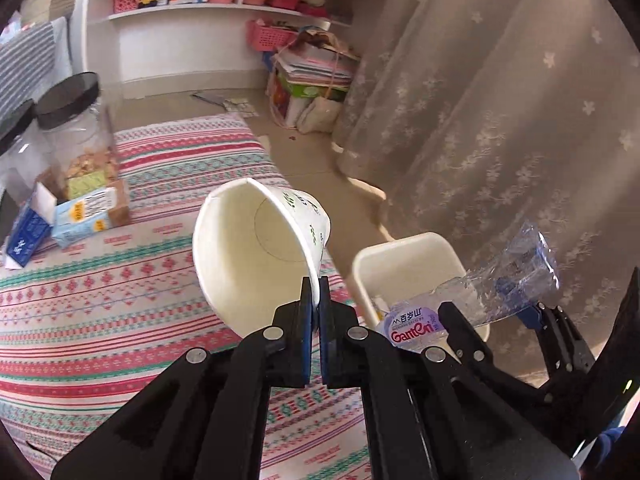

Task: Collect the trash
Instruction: 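Carry the paper cup and plastic bottle over the bin with both tools, then open both tools to drop the cup and bottle into the bin, then move both tools back toward the blue box and milk carton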

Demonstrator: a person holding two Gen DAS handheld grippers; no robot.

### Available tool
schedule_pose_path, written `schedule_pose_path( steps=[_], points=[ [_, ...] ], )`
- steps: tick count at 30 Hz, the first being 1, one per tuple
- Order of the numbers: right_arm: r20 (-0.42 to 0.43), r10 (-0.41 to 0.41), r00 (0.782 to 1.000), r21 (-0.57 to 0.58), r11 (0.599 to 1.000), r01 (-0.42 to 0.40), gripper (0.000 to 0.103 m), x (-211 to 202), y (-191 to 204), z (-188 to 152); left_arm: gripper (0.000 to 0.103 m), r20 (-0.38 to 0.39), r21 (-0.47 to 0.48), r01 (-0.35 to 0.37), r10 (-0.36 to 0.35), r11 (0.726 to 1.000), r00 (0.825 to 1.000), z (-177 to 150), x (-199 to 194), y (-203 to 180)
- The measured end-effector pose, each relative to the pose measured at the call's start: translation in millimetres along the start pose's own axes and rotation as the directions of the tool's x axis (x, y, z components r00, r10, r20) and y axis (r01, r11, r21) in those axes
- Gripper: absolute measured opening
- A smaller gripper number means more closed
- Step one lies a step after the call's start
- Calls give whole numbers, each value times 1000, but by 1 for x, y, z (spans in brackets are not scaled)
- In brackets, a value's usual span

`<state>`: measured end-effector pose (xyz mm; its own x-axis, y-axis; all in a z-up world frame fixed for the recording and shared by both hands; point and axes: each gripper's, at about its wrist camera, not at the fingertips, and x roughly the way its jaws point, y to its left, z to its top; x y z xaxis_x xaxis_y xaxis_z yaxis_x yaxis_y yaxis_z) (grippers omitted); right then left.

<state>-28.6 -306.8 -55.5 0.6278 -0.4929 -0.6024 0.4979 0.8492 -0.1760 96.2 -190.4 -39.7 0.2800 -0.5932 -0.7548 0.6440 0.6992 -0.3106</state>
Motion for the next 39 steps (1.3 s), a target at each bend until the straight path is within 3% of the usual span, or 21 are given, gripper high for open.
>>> schedule_pose_path(
  steps=[5, 11, 22, 25, 28, 35, 39],
  points=[
    [27, -160, 987, 52, 986, 158, 66, 1, -16, -27, 2, -60, 46, 153, -150, 987, 987, -2, 37, -35],
    [-120, -177, 977, 121, 974, 191, 66, 36, -42, -42, 2, -159, 94, 228, -211, 969, 964, -12, 81, -67],
    [-221, -224, 949, 168, 950, 263, 67, 64, -64, -58, 3, -230, 82, 266, -241, 961, 943, -17, 134, -91],
    [-244, -232, 942, 171, 945, 278, 71, 69, -67, -61, 9, -239, 47, 273, -254, 961, 937, -12, 141, -89],
    [-230, -237, 944, 161, 947, 277, 76, 69, -66, -58, 25, -230, 47, 274, -257, 960, 939, -8, 141, -90],
    [-222, -182, 958, 159, 962, 220, 78, 67, -55, -54, 29, -219, 15, 264, -254, 965, 942, -4, 132, -76],
    [-197, -112, 974, 146, 979, 142, 83, 64, -39, -48, 35, -188, -11, 225, -223, 974, 956, 0, 117, -56]
  ],
)
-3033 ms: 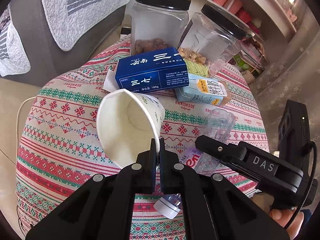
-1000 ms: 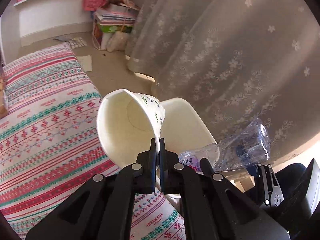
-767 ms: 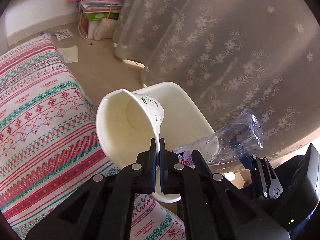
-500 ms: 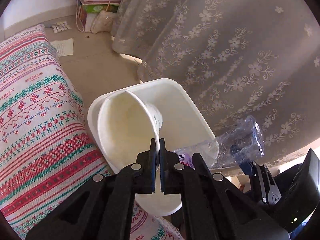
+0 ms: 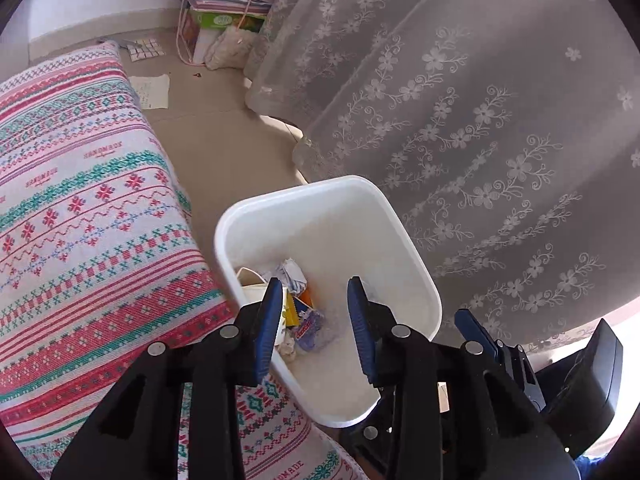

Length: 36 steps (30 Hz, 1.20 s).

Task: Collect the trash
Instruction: 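Move both tools back toward the blue box and milk carton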

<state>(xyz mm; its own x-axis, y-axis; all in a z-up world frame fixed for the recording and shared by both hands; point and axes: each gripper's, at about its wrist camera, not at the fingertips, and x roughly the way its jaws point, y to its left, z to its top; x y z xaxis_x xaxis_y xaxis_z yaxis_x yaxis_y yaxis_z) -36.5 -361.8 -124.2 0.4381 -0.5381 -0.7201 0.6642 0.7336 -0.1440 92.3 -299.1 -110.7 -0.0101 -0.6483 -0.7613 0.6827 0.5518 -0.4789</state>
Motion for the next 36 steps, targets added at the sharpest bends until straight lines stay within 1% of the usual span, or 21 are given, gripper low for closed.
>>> schedule_pose_path(
  steps=[5, 8, 11, 13, 16, 18, 19, 20, 21, 23, 26, 27, 30, 31, 32, 33, 34, 36],
  points=[
    [3, 100, 995, -11, 995, -100, 84, -7, 19, 4, 41, 34, -54, -65, 67, 996, 997, -3, -26, 26],
    [6, 155, 988, -28, 988, -155, 85, -11, 33, 6, 45, 55, -90, -104, 109, 991, 993, -7, -45, 43],
    [4, 206, 978, -45, 977, -206, 85, -16, 47, 8, 46, 77, -137, -130, 142, 982, 987, -10, -65, 63],
    [-6, 240, 971, -60, 969, -240, 85, -19, 57, 8, 46, 87, -159, -173, 189, 972, 978, -14, -79, 76],
    [-28, 293, 956, -83, 952, -295, 85, -23, 74, 10, 54, 109, -204, -225, 250, 953, 962, -19, -104, 97],
    [-40, 329, 943, -107, 937, -332, 87, -28, 85, 12, 60, 132, -242, -271, 309, 931, 942, -22, -124, 114],
    [-47, 346, 937, -119, 929, -349, 88, -30, 91, 13, 66, 146, -268, -297, 343, 917, 928, -24, -135, 123],
    [-52, 362, 931, -129, 922, -366, 90, -32, 97, 14, 69, 152, -300, -319, 375, 899, 915, -26, -146, 133],
    [-56, 375, 925, -136, 915, -380, 91, -35, 102, 15, 69, 143, -345, -342, 409, 874, 901, -29, -156, 146],
    [-60, 390, 919, -150, 907, -394, 91, -39, 112, 17, 69, 121, -421, -372, 457, 827, 881, -35, -175, 170],
    [-70, 408, 910, -161, 896, -414, 92, -42, 125, 18, 70, 115, -538, -368, 498, 758, 859, -49, -203, 204],
    [-76, 412, 908, -161, 894, -419, 92, -42, 129, 19, 70, 116, -564, -365, 509, 741, 853, -53, -212, 214],
    [-84, 426, 901, -169, 885, -434, 93, -44, 141, 19, 77, 125, -593, -379, 547, 710, 828, -61, -233, 232],
    [-87, 430, 899, -170, 882, -439, 93, -44, 146, 18, 81, 123, -605, -386, 561, 696, 819, -63, -239, 239],
    [-91, 435, 896, -172, 879, -444, 93, -44, 151, 19, 84, 122, -620, -386, 570, 683, 813, -64, -246, 246],
    [-92, 440, 893, -176, 876, -450, 93, -43, 155, 21, 84, 122, -638, -379, 574, 670, 810, -65, -252, 254],
    [-91, 447, 890, -181, 871, -456, 93, -43, 160, 23, 85, 126, -656, -365, 573, 661, 810, -66, -258, 263],
    [-87, 465, 881, -191, 860, -473, 94, -46, 171, 27, 85, 143, -683, -326, 558, 653, 818, -63, -267, 278]
  ],
)
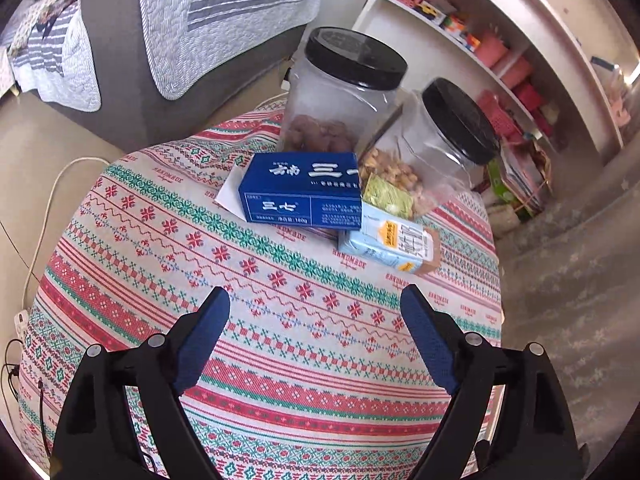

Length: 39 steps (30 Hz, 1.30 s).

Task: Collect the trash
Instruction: 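Move both tools back toward the blue box and milk carton, then grasp milk carton with right tool while left tool reaches for blue box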

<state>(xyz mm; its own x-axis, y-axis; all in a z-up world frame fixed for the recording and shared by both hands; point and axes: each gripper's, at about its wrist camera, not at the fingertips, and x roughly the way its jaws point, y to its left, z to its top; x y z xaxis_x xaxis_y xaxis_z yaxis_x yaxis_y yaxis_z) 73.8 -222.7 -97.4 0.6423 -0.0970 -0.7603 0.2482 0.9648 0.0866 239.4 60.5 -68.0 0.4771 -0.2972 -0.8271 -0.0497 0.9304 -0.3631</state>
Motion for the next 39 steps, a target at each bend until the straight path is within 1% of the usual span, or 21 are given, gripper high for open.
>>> schedule_pose_path(
  steps=[3, 6, 7, 10, 15, 16, 19, 21, 24, 29, 32, 35, 36, 37, 39],
  points=[
    [10, 45, 999, -21, 999, -45, 96, 5, 14, 11, 86, 10, 2, -6, 6, 1000, 1000, 18, 4, 8],
    [11, 77, 997, -41, 996, -76, 96, 12, 28, 18, 87, -1, -29, 57, -57, 998, 998, 34, 12, 11],
    [10, 88, 996, -42, 995, -87, 96, 15, 31, 20, 87, -4, -42, 63, -63, 997, 998, 39, 16, 13],
    [6, 98, 995, -44, 994, -97, 96, 24, 40, 26, 87, -3, -22, 53, -53, 998, 999, 49, 27, 12],
    [20, 124, 992, -47, 991, -123, 96, 42, 52, 43, 87, -39, -12, 91, -92, 996, 995, 55, 46, 9],
    [25, 129, 991, -52, 990, -128, 96, 46, 54, 47, 87, -47, -3, 91, -91, 996, 995, 56, 50, 8],
    [32, 158, 987, -71, 985, -156, 96, 58, 62, 57, 87, -49, 29, 58, -57, 998, 997, 62, 57, 10],
    [30, 180, 983, -67, 982, -178, 96, 68, 65, 63, 87, -56, 16, 56, -55, 998, 997, 65, 61, 16],
    [33, 208, 978, -59, 977, -206, 96, 83, 71, 72, 87, -65, -22, 78, -80, 997, 995, 70, 67, 23],
    [28, 265, 964, -63, 963, -263, 96, 109, 82, 85, 87, -74, 16, 52, -51, 999, 996, 74, 78, 23],
    [28, 304, 952, -70, 951, -302, 96, 121, 88, 91, 87, -88, 1, 74, -74, 997, 993, 75, 84, 24],
    [26, 305, 952, -72, 950, -303, 96, 132, 92, 98, 88, -80, 14, 70, -68, 997, 994, 77, 85, 25],
    [24, 308, 951, -62, 950, -306, 96, 136, 92, 100, 88, -82, 14, 68, -66, 998, 994, 78, 87, 26],
    [25, 316, 949, -51, 948, -314, 96, 139, 91, 103, 91, -85, 7, 65, -64, 998, 994, 79, 89, 27],
    [23, 341, 940, -41, 940, -340, 96, 145, 92, 109, 92, -89, -9, 82, -82, 997, 993, 80, 94, 29]
  ],
)
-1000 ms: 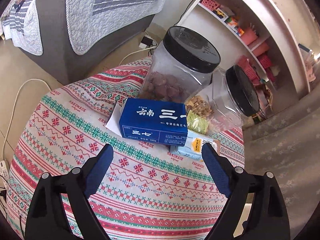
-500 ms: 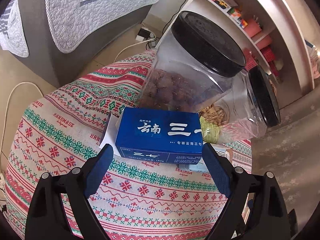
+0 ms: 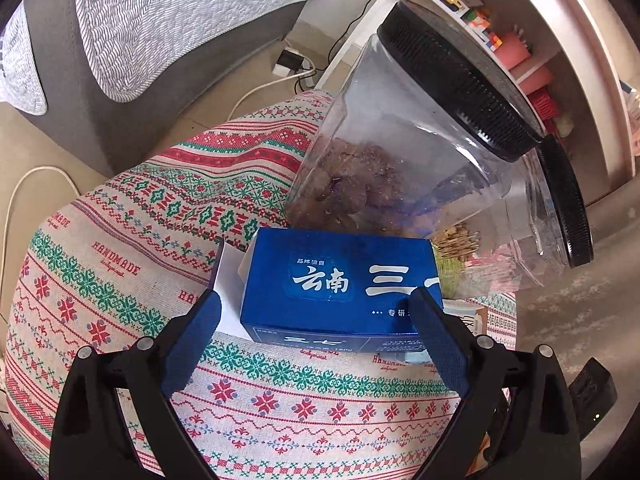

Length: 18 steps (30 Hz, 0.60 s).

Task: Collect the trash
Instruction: 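Grasp milk carton with right tool while left tool reaches for blue box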

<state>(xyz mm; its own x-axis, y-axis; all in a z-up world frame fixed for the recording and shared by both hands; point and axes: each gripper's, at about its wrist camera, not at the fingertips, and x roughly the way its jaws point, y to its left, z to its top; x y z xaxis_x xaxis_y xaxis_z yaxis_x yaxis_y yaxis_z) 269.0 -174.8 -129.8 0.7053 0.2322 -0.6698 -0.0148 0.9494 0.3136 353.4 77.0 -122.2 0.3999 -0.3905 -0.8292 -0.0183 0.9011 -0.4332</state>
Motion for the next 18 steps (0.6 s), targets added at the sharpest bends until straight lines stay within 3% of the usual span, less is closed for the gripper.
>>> schedule_pose_path(
  steps=[6, 7, 9, 10, 12, 14, 18],
  points=[
    [-40, 121, 992, 53, 992, -119, 95, 20, -4, 7, 92, 10, 16, 84, -84, 996, 996, -3, 4, -1],
    [-54, 139, 989, 62, 989, -136, 91, 23, -4, 5, 92, 14, 13, 99, -99, 995, 995, -4, 4, -1],
    [-65, 114, 991, 73, 991, -110, 68, 23, -3, 0, 85, 22, -1, 156, -156, 988, 987, -8, 2, 0],
    [-61, 119, 991, 88, 990, -114, 65, 20, -4, -3, 81, 28, -9, 165, -164, 986, 986, -10, 1, 1],
    [-54, 120, 991, 123, 986, -113, 48, 13, -8, -9, 67, 34, -24, 179, -178, 984, 983, -12, -2, 6],
    [-64, 131, 989, 152, 981, -120, 38, 4, -12, -18, 41, 40, -42, 218, -217, 975, 975, -13, -6, 13],
    [-100, 161, 982, 131, 980, -148, 32, -12, -4, -41, 23, 31, -49, 263, -262, 963, 965, -20, -15, 19]
  ],
)
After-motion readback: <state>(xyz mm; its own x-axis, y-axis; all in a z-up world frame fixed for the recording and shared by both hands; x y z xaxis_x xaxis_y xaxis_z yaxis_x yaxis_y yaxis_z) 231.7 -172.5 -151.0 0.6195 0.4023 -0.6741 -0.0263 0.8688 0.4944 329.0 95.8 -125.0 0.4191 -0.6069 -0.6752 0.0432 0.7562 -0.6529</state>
